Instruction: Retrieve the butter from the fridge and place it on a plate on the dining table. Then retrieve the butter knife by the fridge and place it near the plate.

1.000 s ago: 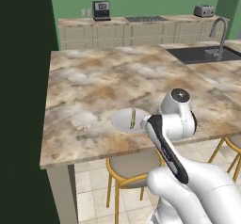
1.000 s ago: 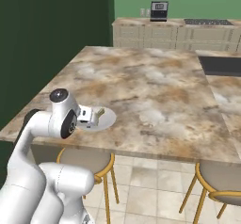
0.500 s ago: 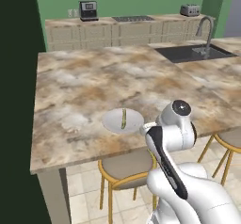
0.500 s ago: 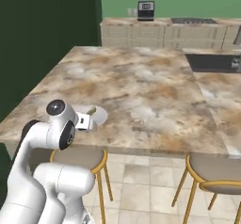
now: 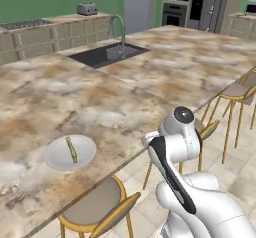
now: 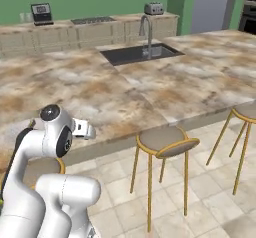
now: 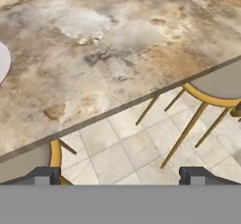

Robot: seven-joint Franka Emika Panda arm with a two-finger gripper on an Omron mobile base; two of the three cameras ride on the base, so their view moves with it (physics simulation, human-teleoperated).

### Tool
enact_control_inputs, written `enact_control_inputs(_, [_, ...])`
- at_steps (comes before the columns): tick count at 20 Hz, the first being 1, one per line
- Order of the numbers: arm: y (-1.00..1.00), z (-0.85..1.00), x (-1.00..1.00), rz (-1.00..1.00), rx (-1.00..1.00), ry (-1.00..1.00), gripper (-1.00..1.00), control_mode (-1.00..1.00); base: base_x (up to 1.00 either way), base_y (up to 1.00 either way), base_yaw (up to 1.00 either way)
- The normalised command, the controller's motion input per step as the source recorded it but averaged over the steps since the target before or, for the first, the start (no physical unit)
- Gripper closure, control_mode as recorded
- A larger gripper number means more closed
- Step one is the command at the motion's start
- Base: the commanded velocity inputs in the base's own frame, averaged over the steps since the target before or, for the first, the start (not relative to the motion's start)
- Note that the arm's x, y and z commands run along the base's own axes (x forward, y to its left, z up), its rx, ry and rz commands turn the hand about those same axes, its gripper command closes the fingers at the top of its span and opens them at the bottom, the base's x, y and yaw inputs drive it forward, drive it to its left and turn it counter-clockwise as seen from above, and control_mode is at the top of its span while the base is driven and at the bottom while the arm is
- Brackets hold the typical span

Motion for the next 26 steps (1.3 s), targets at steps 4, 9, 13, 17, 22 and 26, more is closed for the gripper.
enact_control_inputs(4, [0.0, 0.0, 0.0, 0.0, 0.0, 0.0, -1.0, 1.0, -0.12, -0.36, -0.71])
enact_control_inputs(9, [0.0, 0.0, 0.0, 0.0, 0.0, 0.0, -1.0, 1.0, -0.25, -0.94, -0.49])
enact_control_inputs(13, [0.0, 0.0, 0.0, 0.0, 0.0, 0.0, -1.0, 1.0, -0.24, -1.0, -0.5])
enact_control_inputs(17, [0.0, 0.0, 0.0, 0.0, 0.0, 0.0, -1.0, 1.0, -0.01, -0.76, -0.46])
enact_control_inputs(22, [0.0, 0.0, 0.0, 0.0, 0.0, 0.0, -1.0, 1.0, 0.71, 0.05, -0.38])
enact_control_inputs(26, [0.0, 0.0, 0.0, 0.0, 0.0, 0.0, -1.0, 1.0, 1.0, 0.54, -0.36])
